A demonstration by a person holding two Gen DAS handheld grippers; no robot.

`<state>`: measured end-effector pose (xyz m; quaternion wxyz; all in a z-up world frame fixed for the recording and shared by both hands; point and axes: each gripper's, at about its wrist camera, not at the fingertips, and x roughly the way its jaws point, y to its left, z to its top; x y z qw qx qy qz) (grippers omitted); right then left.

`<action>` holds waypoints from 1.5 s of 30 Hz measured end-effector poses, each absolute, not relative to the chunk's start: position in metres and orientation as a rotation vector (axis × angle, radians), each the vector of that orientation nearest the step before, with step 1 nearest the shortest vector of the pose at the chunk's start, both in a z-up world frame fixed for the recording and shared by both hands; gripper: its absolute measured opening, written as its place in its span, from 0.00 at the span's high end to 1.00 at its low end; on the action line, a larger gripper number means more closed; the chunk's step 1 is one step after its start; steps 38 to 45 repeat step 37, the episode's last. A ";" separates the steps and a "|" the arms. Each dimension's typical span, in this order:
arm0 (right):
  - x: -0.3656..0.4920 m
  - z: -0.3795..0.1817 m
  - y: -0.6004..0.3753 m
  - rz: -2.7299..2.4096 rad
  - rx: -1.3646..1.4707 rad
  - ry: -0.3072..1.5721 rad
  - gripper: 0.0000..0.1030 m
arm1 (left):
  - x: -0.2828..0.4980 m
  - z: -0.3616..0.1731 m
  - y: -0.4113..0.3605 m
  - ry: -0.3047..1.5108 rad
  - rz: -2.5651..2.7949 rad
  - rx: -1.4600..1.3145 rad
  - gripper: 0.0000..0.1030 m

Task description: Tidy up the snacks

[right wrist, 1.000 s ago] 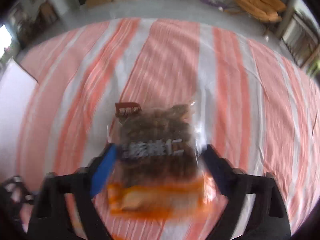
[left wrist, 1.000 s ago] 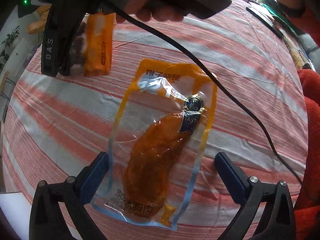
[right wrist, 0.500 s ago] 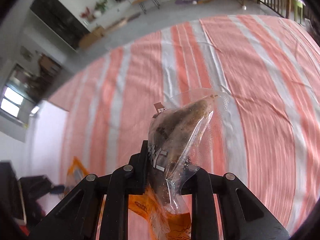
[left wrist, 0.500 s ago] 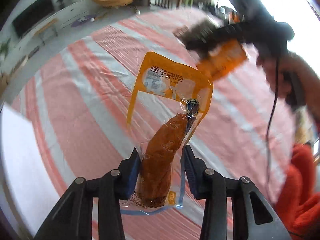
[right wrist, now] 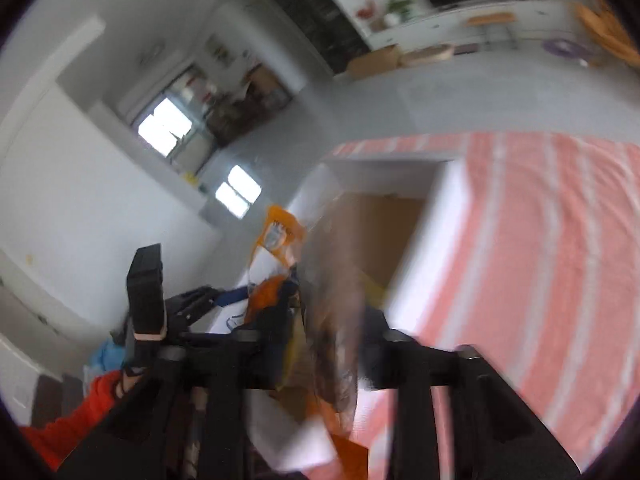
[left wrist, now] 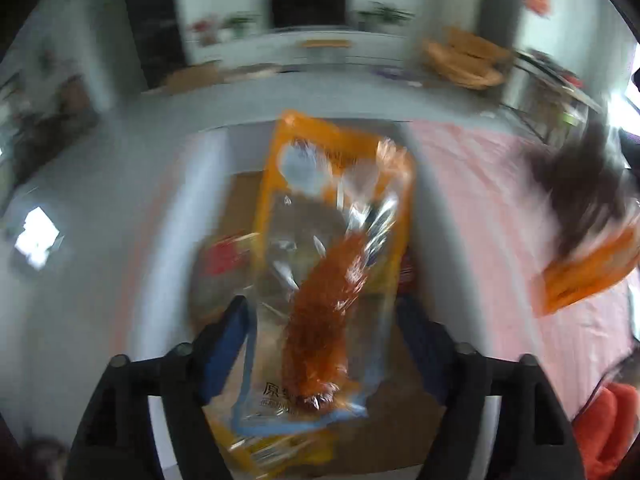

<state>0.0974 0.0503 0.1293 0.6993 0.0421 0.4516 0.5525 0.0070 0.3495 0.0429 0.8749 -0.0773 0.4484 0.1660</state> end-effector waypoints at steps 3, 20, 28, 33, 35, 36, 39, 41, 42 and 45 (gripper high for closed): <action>0.059 0.124 0.096 1.257 0.024 1.001 0.09 | -0.024 0.045 0.351 0.915 0.459 -0.122 0.19; -0.010 0.129 0.095 0.984 -0.365 0.881 0.09 | -0.074 0.081 0.300 0.775 0.682 -0.129 0.00; -0.026 0.127 0.107 0.968 -0.407 0.855 0.09 | -0.083 0.081 0.303 0.770 0.732 -0.134 0.00; -0.030 0.125 0.113 0.966 -0.428 0.849 0.09 | -0.088 0.078 0.309 0.796 0.719 -0.180 0.00; -0.031 0.125 0.113 0.968 -0.427 0.848 0.09 | -0.091 0.078 0.310 0.787 0.723 -0.185 0.00; -0.032 0.126 0.114 0.971 -0.426 0.846 0.09 | -0.093 0.078 0.310 0.785 0.727 -0.184 0.00; -0.032 0.126 0.114 0.973 -0.425 0.844 0.09 | -0.093 0.077 0.311 0.785 0.730 -0.183 0.00; -0.032 0.126 0.114 0.973 -0.425 0.844 0.09 | -0.093 0.077 0.311 0.785 0.730 -0.183 0.00; -0.032 0.126 0.114 0.973 -0.425 0.844 0.09 | -0.093 0.077 0.311 0.785 0.730 -0.183 0.00; -0.032 0.126 0.114 0.973 -0.425 0.844 0.09 | -0.093 0.077 0.311 0.785 0.730 -0.183 0.00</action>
